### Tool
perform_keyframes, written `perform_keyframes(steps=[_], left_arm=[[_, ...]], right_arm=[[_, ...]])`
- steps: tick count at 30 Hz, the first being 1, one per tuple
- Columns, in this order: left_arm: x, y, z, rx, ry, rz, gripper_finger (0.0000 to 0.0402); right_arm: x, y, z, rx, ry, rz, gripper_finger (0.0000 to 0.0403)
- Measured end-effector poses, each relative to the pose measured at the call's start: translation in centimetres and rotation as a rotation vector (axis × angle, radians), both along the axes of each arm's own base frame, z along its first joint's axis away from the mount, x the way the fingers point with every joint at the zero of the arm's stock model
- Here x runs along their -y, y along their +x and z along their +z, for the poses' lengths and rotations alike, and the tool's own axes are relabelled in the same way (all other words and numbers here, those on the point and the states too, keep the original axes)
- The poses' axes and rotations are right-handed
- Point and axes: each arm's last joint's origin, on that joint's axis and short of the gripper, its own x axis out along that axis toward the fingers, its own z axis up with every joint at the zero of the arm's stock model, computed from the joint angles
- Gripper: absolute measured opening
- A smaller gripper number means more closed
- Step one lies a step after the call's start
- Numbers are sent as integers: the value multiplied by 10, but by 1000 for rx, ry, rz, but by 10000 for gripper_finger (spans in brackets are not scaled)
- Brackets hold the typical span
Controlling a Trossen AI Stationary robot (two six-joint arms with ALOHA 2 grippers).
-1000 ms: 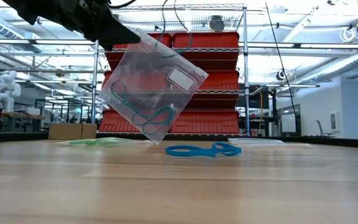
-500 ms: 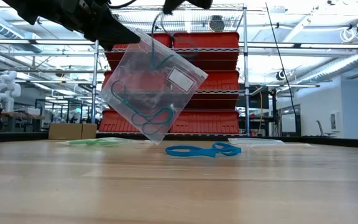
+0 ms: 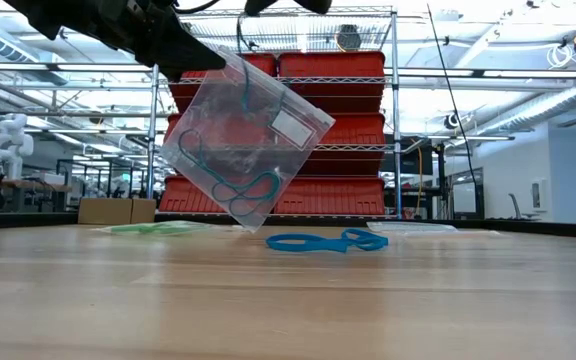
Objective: Sort rubber bands
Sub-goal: Put the blue rubber band in the transparent zip bag
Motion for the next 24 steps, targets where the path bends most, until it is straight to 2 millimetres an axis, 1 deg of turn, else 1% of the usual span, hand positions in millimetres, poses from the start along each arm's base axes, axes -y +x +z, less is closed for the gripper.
perform_keyframes(steps=[2,10,13,19,24], left_arm=[[0,0,0,0,0,0,0],[0,0,0,-1,0,0,0],[0,0,0,1,0,-1,0],[0,0,0,0,0,-1,0],[0,0,0,-5,0,-1,0]], right_arm=[[2,0,-4,-35,-10,1,0],[2,2,-35,-121,-21,2,0],[6,2,-44,-151,-22,-7,0],[16,4,-46,-138,-39,-12,0],[24,5,-46,-143,-57,21,0]])
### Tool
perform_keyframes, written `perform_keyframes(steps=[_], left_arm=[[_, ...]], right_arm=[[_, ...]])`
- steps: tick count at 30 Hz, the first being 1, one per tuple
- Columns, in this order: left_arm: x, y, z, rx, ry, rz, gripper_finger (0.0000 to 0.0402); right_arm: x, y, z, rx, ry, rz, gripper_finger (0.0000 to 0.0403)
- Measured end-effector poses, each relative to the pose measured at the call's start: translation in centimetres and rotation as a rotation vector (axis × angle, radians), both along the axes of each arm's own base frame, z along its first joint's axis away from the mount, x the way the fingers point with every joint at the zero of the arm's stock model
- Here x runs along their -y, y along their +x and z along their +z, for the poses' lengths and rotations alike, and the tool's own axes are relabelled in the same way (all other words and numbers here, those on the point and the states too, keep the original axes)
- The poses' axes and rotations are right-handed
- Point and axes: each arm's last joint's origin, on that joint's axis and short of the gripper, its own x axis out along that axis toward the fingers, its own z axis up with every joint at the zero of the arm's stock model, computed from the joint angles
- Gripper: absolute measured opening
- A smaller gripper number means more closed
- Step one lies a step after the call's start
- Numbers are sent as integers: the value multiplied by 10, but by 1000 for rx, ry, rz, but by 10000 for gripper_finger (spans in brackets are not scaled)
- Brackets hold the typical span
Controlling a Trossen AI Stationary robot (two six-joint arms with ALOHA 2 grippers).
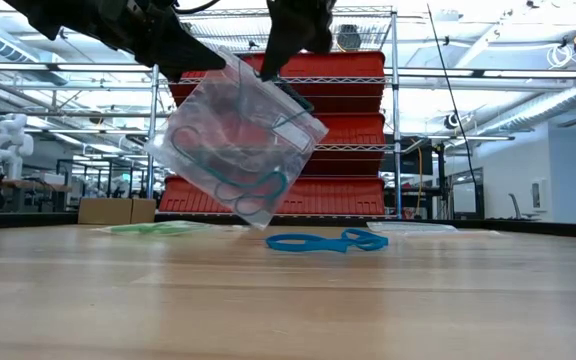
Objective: Sort rubber bands
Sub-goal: Put the blue rubber band in the transparent zip bag
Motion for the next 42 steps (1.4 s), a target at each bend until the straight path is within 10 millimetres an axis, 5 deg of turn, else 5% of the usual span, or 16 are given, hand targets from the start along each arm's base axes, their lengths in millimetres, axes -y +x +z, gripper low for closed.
perform_keyframes(steps=[8,30,42], left_arm=[[0,0,0,-2,0,0,0],[0,0,0,1,0,0,0],[0,0,0,2,-1,0,0]], right_arm=[[0,-7,19,40,-1,30,0],[-9,0,9,31,20,63,0],[5,14,-16,-31,4,50,0]])
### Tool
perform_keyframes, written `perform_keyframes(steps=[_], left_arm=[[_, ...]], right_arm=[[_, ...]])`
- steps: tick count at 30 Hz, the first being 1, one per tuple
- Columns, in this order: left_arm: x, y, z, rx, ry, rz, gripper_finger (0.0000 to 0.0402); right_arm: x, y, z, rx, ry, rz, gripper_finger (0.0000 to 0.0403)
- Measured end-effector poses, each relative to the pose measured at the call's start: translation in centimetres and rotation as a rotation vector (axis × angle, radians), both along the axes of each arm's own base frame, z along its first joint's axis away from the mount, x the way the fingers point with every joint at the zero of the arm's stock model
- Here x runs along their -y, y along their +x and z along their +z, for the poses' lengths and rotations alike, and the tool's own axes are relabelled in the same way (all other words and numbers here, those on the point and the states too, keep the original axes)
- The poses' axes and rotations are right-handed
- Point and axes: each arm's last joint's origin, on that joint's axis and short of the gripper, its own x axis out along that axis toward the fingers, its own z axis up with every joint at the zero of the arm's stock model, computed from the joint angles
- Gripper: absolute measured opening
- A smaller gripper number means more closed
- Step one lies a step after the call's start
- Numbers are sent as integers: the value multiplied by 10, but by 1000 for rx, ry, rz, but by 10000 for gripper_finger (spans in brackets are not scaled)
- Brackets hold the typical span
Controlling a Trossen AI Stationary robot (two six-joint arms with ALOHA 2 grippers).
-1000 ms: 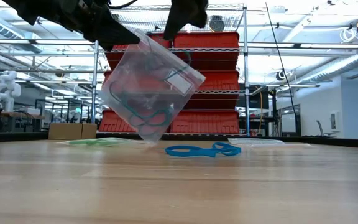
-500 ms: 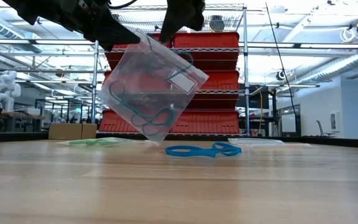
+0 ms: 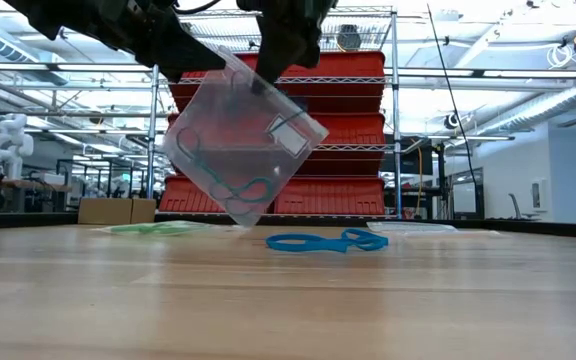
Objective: Sort rubber bands
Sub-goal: Put the blue rubber band in the transparent zip bag
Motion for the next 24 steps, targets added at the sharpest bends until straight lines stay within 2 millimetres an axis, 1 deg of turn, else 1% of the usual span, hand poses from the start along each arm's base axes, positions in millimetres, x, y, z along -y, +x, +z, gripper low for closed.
perform_keyframes(steps=[6,8,10,12,17,21,24], left_arm=[[0,0,0,-3,0,0,0],[0,0,0,-2,0,0,0],[0,0,0,-2,0,0,0],[0,0,0,-2,0,0,0],[0,0,0,3,0,0,0],[0,0,0,5,0,0,0],[0,0,0,5,0,0,0]], right_arm=[[3,2,6,54,-61,-44,0],[3,3,3,44,-71,-37,5],[3,6,-3,25,-83,-18,20],[1,7,-6,15,-91,0,43],[-6,8,-4,43,-87,11,123],[-11,5,4,61,-85,20,186],[-12,1,14,43,-86,26,219]])
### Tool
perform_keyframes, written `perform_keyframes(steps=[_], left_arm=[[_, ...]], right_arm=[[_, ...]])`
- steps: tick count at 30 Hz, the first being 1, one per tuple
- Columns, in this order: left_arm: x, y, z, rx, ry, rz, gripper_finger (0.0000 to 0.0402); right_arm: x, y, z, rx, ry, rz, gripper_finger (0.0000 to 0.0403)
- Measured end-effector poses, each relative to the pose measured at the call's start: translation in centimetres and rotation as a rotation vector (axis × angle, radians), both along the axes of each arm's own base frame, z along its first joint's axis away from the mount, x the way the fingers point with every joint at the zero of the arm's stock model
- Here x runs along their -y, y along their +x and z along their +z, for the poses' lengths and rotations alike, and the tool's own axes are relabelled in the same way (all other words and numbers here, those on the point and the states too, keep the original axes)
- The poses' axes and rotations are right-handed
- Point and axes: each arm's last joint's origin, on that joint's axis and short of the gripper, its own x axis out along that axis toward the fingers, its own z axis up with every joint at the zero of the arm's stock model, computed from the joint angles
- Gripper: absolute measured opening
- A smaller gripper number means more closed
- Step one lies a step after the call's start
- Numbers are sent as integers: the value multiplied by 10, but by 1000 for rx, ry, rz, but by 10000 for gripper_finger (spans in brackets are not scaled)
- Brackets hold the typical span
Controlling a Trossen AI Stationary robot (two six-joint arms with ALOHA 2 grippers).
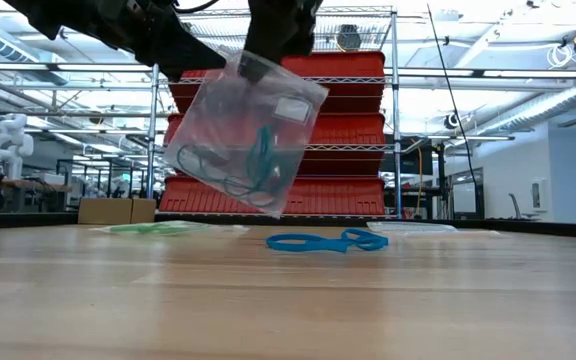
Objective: Sort rubber bands
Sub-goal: Put the blue rubber band in the transparent zip bag
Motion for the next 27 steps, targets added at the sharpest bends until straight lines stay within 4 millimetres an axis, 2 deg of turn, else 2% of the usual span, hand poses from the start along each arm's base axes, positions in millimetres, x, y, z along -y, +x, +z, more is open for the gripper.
perform_keyframes(steps=[3,6,9,12,14,17,23,27], left_arm=[[0,0,0,-2,0,0,0],[0,0,0,-5,0,0,0],[0,0,-1,-8,1,4,0],[-1,-1,-2,-18,5,17,0],[-1,-1,-2,-25,6,18,0],[-1,-1,-3,-29,7,19,0],[-1,-1,-3,-34,11,24,0],[-2,-1,-3,-35,24,47,0]], right_arm=[[0,-7,15,-34,4,-9,231],[1,-18,31,-89,14,-40,219],[2,-32,41,-179,-1,-64,185],[2,-49,39,-322,-77,-133,129],[1,-56,28,-412,-131,-183,83],[-7,-62,4,-472,-145,-165,17],[-13,-99,-53,-551,-140,-230,3],[-15,-127,-83,-387,-10,-251,1]])
